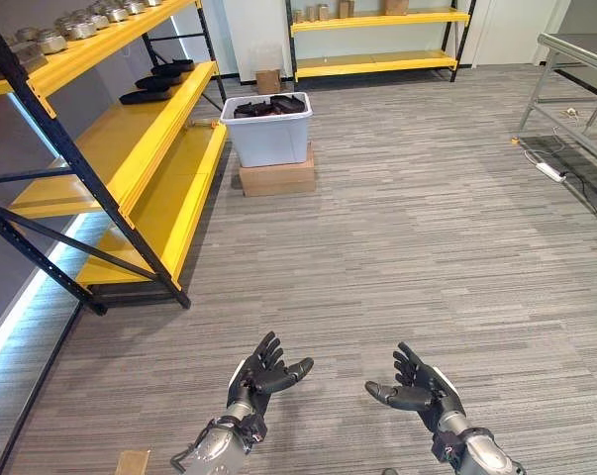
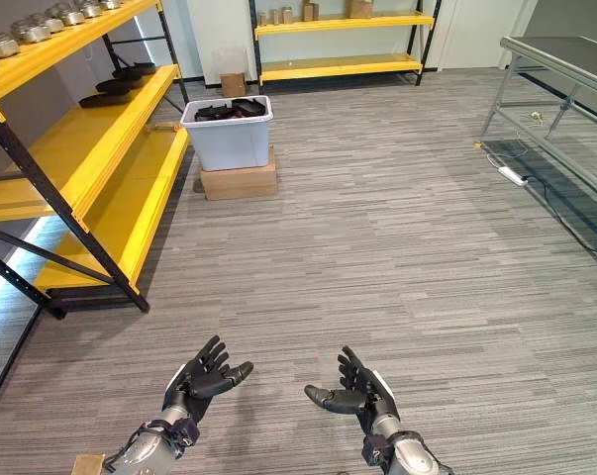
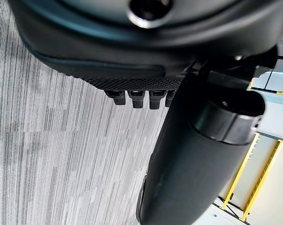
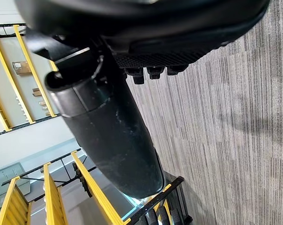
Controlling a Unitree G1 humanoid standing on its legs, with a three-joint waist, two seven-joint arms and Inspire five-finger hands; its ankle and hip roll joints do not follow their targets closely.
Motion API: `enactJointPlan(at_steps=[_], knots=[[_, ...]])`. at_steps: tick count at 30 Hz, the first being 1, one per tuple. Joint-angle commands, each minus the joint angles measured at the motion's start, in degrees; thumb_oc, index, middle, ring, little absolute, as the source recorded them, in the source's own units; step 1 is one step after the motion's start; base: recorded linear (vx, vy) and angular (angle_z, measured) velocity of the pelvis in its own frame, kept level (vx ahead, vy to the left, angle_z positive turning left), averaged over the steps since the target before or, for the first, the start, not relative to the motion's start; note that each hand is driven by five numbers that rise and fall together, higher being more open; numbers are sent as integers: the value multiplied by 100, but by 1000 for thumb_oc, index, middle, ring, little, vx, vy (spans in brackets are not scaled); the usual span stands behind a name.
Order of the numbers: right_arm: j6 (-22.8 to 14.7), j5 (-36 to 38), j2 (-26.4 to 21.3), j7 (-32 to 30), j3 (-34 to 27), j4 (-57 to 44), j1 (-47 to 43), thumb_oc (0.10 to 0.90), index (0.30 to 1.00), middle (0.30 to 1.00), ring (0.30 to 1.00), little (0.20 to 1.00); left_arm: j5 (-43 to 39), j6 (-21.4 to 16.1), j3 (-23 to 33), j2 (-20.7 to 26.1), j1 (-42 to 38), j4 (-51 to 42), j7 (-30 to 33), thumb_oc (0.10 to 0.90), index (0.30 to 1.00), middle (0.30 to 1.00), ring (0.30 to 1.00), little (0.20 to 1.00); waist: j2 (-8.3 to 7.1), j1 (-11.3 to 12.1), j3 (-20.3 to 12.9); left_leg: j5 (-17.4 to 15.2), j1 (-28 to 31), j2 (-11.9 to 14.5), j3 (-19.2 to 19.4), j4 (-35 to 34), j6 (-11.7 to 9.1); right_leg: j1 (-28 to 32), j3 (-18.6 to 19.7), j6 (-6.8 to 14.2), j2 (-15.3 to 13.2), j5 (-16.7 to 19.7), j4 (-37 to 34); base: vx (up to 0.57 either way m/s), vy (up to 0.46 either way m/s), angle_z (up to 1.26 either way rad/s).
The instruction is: Move parts from the plastic box to the shelf.
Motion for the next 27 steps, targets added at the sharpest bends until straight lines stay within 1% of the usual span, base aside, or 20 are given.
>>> enactJointPlan(at_steps=[1, 12, 17, 19, 24, 27], knots=[[-501, 181, 90, 70, -71, -466, -410, 900, 1000, 1000, 1000, 1000, -73, -488, 232, 206, -443, -289, -181, 900, 1000, 1000, 1000, 1000, -390, 48, -100, 195, -61, 319, -128, 151, -256, -30, -50, 208, -495, -212, 498, 0, 0, 0], [-496, 170, 62, 119, -102, -448, -426, 900, 1000, 1000, 1000, 1000, 160, -519, 272, 279, -460, -306, -168, 900, 1000, 1000, 1000, 1000, -388, 52, -79, 175, -62, 313, -134, 156, -251, -51, -53, 211, -505, -214, 529, 0, 0, 0], [-507, 155, 57, 117, -97, -430, -440, 900, 1000, 1000, 1000, 1000, 90, -514, 274, 274, -450, -300, -179, 900, 1000, 1000, 1000, 1000, -397, 63, -80, 160, -67, 292, -137, 143, -242, -48, -54, 221, -515, -207, 513, 0, 0, 0], [-513, 152, 55, 118, -111, -430, -454, 900, 1000, 1000, 1000, 1000, 234, -544, 253, 324, -491, -342, -196, 900, 1000, 1000, 1000, 1000, -404, 62, -65, 144, -75, 290, -144, 161, -239, -56, -64, 228, -526, -218, 536, 0, 0, 0], [-534, 184, 63, 107, -98, -437, -527, 900, 1000, 1000, 1000, 1000, 91, -549, 236, 306, -560, -344, -186, 900, 1000, 1000, 1000, 1000, -418, 62, -43, 90, -122, 273, -148, 239, -224, -87, -53, 227, -545, -235, 581, 0, 0, 0], [-539, 206, 62, 117, -62, -444, -580, 900, 1000, 1000, 1000, 1000, 44, -573, 205, 299, -615, -378, -180, 900, 1000, 1000, 1000, 1000, -441, 71, -9, 10, -187, 269, -164, 413, -217, -109, -23, 224, -564, -255, 647, 0, 0, 0]])
